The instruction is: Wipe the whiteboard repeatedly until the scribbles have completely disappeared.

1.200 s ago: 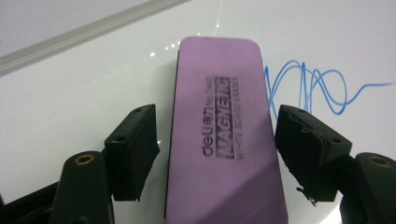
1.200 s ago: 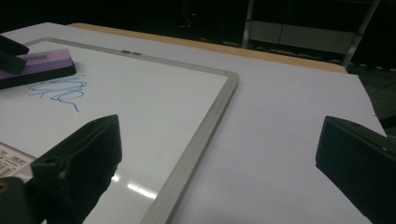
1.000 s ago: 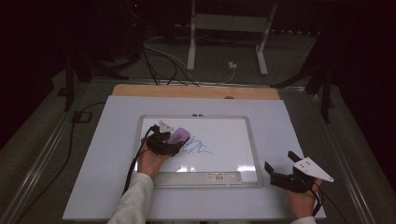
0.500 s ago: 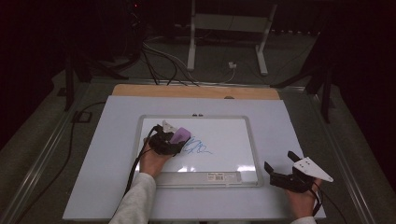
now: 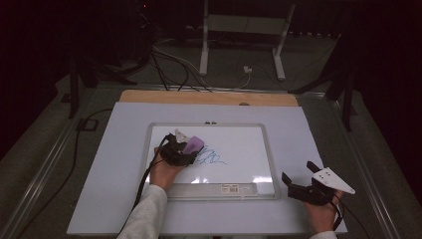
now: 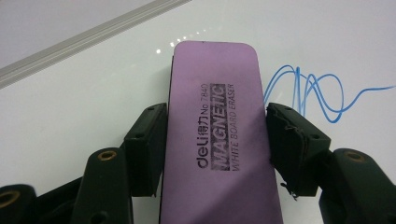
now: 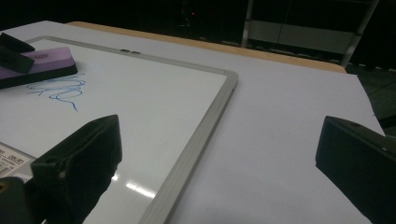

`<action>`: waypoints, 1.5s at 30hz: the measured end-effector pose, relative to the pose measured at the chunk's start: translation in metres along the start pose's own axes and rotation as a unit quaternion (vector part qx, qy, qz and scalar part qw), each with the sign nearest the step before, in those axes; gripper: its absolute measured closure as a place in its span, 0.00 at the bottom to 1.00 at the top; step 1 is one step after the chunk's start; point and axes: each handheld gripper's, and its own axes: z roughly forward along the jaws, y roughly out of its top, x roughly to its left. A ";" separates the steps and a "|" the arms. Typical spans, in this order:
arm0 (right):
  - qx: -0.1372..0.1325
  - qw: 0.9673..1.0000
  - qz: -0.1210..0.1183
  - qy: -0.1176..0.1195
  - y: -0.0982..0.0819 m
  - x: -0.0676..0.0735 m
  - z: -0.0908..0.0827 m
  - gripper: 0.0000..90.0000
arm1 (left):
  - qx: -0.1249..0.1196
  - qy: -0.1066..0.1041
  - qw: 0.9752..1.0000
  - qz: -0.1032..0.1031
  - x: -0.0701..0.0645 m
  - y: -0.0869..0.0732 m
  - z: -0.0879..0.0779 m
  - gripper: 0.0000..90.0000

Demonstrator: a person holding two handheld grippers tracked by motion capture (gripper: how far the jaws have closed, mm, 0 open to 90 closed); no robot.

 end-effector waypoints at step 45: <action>0.001 1.000 -0.002 -0.001 0.000 0.001 0.001 0.01 | 0.015 -0.040 0.996 0.075 -0.050 -0.003 -0.008 0.47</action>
